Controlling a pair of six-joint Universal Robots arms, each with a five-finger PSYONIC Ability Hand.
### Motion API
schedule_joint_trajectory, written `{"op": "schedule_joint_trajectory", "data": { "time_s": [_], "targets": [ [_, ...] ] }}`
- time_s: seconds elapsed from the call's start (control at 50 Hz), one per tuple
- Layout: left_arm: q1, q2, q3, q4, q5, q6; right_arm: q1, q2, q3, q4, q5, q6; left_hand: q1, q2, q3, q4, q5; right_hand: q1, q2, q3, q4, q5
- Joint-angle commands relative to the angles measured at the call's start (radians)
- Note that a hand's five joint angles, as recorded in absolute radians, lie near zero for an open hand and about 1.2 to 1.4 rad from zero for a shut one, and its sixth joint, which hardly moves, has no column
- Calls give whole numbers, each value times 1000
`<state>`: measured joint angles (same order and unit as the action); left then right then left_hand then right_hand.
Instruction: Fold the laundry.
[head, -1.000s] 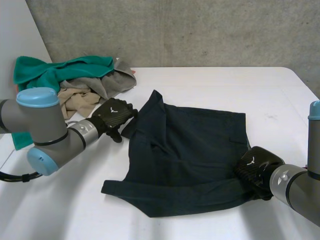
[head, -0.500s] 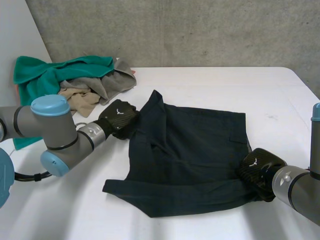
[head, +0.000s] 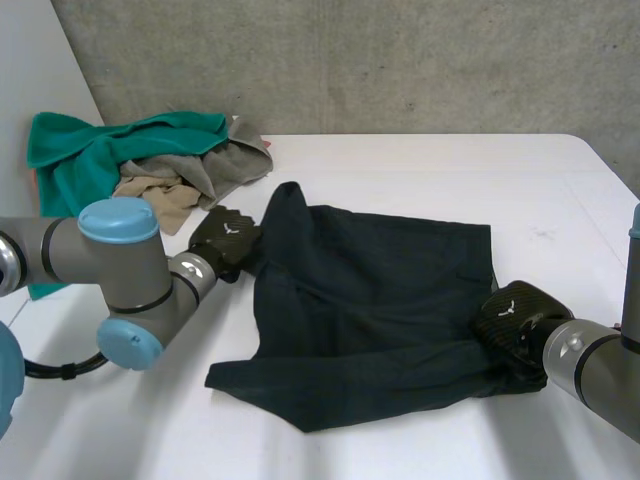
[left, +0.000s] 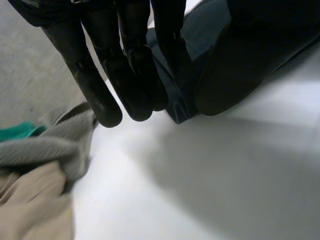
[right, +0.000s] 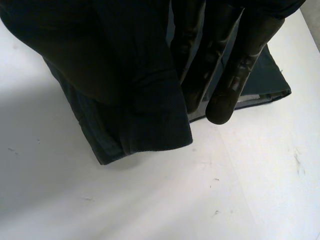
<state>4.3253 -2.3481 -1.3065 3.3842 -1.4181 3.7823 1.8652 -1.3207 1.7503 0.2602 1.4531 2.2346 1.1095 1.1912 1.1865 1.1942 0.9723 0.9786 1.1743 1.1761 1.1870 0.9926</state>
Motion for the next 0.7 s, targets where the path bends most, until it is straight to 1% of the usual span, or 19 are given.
{"op": "schedule_joint_trajectory", "data": {
  "time_s": [0.02, 0.08, 0.16, 0.18, 0.2, 0.22, 0.24, 0.32, 0.34, 0.4, 0.42, 0.48, 0.5, 0.56, 0.58, 0.64, 0.66, 0.7],
  "targets": [
    [-48, 19, -48, 0, -125, 103, 2, 1, -2, 2, -7, 14, 287, 205, 210, 202, 249, 418, 222, 220, 209, 229],
    [-65, 21, -46, 1, -133, 106, 2, 3, 0, 2, -11, 14, 284, 203, 207, 200, 247, 418, 222, 220, 209, 229],
    [-70, 41, -46, 3, -137, 97, 3, 5, 3, 2, -13, 14, 6, -76, -71, -79, -31, 418, 222, 220, 209, 229],
    [-69, 50, -46, 3, -137, 94, 3, 3, 3, 1, -13, 14, -108, -190, -185, -193, -145, 418, 222, 220, 209, 229],
    [-69, 76, -51, 1, -139, 86, 5, 3, 5, 2, -13, 14, -426, -508, -503, -511, -463, 418, 222, 220, 209, 229],
    [-67, 91, -54, 1, -140, 80, 5, 3, 5, 1, -13, 14, -543, -624, -619, -627, -580, 418, 222, 220, 209, 229],
    [-67, 108, -59, 1, -145, 73, 6, 3, 5, 1, -13, 14, -599, -681, -676, -684, -636, 418, 222, 220, 209, 229],
    [-58, 219, -102, 0, -157, -5, 6, 3, 5, 1, -13, 16, -676, -757, -753, -760, -713, 418, 222, 220, 209, 229],
    [-56, 275, -128, -2, -159, -50, 6, 3, 5, 1, -13, 16, -673, -755, -750, -758, -710, 418, 222, 220, 209, 229],
    [-50, 366, -175, -5, -154, -122, 8, 3, 5, -1, -11, 16, -673, -755, -750, -758, -710, 418, 222, 220, 209, 229],
    [-44, 425, -216, -11, -151, -165, 9, 3, 3, -1, -11, 16, -667, -749, -744, -752, -704, 418, 222, 220, 209, 229],
    [-44, 513, -282, -31, -142, -220, 9, 3, 1, -1, -11, 19, -652, -734, -729, -737, -690, 418, 222, 220, 209, 229],
    [-47, 562, -327, -54, -130, -249, 9, 3, 1, -1, -11, 22, -644, -725, -721, -728, -681, 418, 222, 220, 209, 229],
    [-56, 618, -387, -110, -99, -280, 6, 1, -6, -1, -13, 45, -620, -702, -697, -705, -657, 418, 222, 220, 209, 229],
    [-64, 644, -422, -158, -70, -294, 6, 1, -8, -1, -13, 60, -606, -687, -682, -690, -643, 418, 222, 220, 209, 229],
    [-78, 667, -468, -239, -19, -312, 6, 1, -9, -1, -13, 69, -600, -681, -676, -684, -637, 418, 222, 220, 209, 229],
    [-88, 670, -491, -290, 7, -329, 6, 1, -9, -1, -13, 71, -573, -655, -650, -658, -611, 418, 222, 220, 209, 229],
    [-96, 670, -508, -333, 25, -342, 5, 1, -8, -1, -13, 71, -564, -646, -641, -649, -602, 418, 222, 220, 209, 229]
  ]
}}
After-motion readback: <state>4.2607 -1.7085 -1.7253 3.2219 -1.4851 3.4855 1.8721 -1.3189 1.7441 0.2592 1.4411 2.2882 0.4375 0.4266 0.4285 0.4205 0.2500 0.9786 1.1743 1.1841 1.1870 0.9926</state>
